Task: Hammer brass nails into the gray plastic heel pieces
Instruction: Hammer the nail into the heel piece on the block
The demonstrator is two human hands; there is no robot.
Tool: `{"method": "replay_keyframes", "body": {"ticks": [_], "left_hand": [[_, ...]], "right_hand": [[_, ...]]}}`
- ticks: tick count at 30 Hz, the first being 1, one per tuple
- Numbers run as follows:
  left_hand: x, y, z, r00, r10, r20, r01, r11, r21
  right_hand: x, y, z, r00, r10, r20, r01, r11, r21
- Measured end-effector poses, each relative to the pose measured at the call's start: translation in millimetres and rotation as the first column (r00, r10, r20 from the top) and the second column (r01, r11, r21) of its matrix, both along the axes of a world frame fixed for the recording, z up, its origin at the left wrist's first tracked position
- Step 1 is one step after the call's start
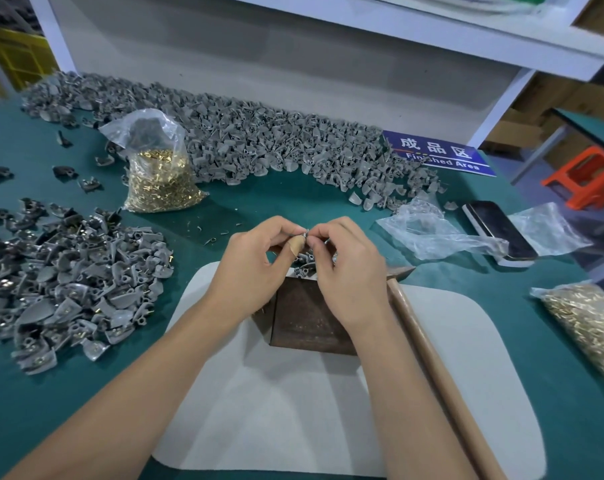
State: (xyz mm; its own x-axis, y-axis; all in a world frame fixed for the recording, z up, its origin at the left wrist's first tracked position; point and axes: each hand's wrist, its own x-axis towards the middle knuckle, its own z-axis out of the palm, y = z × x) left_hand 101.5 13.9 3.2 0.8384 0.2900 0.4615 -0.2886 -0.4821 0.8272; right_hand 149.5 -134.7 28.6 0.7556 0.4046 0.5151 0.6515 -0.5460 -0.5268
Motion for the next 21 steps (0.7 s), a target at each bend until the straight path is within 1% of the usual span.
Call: {"method": "replay_keyframes", "body": {"ticks": [5, 8, 10, 12, 15, 17, 21], "left_hand": [[-1.2, 5.6, 0.6, 0.998, -0.057, -0.017, 0.057, 0.998, 0.011], [-1.1, 7.6, 1.4, 0.996, -0.083, -0.014, 0.082, 0.996, -0.018], [-0.7, 6.1, 1.5, 0.996, -0.083, -0.012, 0.082, 0.994, -0.075], [-0.1, 1.8, 0.7, 0.998, -0.067, -0.013, 0.063, 0.982, -0.178], [1.0, -5.8, -0.1, 0.999, -0.049, -0.022, 0.041, 0.956, -0.292], [1.4, -5.7, -0.5, 0.997, -0.066, -0.031, 0.054, 0.954, -0.295], [1.1, 2.9, -0.3, 0.992, -0.112, -0.053, 0.098, 0.972, -0.216]], "right_hand": [[3.5, -2.4, -0.4, 0.997, 0.043, -0.063, -0.042, 0.999, 0.013], [4.9, -2.9, -1.0, 0.994, 0.055, -0.096, -0.052, 0.998, 0.038], [4.9, -2.0, -1.1, 0.996, 0.040, -0.085, -0.035, 0.998, 0.057], [4.7, -0.8, -1.7, 0.996, 0.016, -0.085, -0.009, 0.997, 0.079], [5.4, -2.2, -2.5, 0.989, 0.028, -0.147, -0.005, 0.989, 0.150], [6.8, -3.9, -2.3, 0.984, 0.055, -0.171, -0.025, 0.984, 0.176], [8.8, -3.4, -1.7, 0.987, 0.079, -0.143, -0.059, 0.989, 0.134]]}}
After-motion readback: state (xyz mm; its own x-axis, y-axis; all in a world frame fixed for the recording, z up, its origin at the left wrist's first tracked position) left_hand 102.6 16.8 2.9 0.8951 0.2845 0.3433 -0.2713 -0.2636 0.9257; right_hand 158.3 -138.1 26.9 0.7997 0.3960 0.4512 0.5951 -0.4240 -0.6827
